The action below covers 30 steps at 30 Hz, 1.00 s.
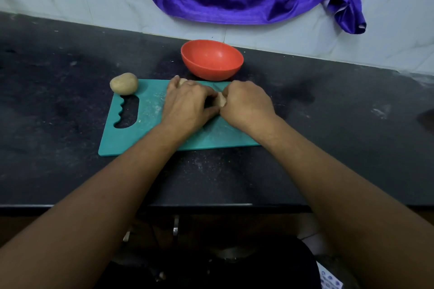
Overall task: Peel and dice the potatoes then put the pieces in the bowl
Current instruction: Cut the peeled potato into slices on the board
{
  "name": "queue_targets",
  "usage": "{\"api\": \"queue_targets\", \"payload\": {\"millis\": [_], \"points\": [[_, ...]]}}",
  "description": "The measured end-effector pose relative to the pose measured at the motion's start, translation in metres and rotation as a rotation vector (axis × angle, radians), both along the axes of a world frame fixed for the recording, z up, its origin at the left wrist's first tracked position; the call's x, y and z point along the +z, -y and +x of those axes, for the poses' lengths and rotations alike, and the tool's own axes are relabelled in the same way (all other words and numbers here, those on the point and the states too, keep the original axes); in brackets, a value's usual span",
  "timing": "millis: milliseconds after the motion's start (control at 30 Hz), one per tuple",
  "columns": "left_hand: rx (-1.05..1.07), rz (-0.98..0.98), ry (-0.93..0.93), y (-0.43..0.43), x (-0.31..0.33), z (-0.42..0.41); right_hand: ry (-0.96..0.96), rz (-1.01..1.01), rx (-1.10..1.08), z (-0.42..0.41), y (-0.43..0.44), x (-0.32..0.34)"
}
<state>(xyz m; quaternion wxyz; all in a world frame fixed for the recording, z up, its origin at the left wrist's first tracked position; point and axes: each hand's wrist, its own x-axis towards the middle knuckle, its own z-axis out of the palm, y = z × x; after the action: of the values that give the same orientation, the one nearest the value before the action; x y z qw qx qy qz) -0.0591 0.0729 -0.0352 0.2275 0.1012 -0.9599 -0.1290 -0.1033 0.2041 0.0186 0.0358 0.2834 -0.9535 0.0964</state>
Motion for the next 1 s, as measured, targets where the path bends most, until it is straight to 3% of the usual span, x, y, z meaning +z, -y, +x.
{"api": "queue_targets", "payload": {"millis": [1000], "points": [[-0.008,-0.001,-0.008,0.0,0.002,0.001,-0.031,0.079,-0.017,0.064,-0.046,-0.019]]}}
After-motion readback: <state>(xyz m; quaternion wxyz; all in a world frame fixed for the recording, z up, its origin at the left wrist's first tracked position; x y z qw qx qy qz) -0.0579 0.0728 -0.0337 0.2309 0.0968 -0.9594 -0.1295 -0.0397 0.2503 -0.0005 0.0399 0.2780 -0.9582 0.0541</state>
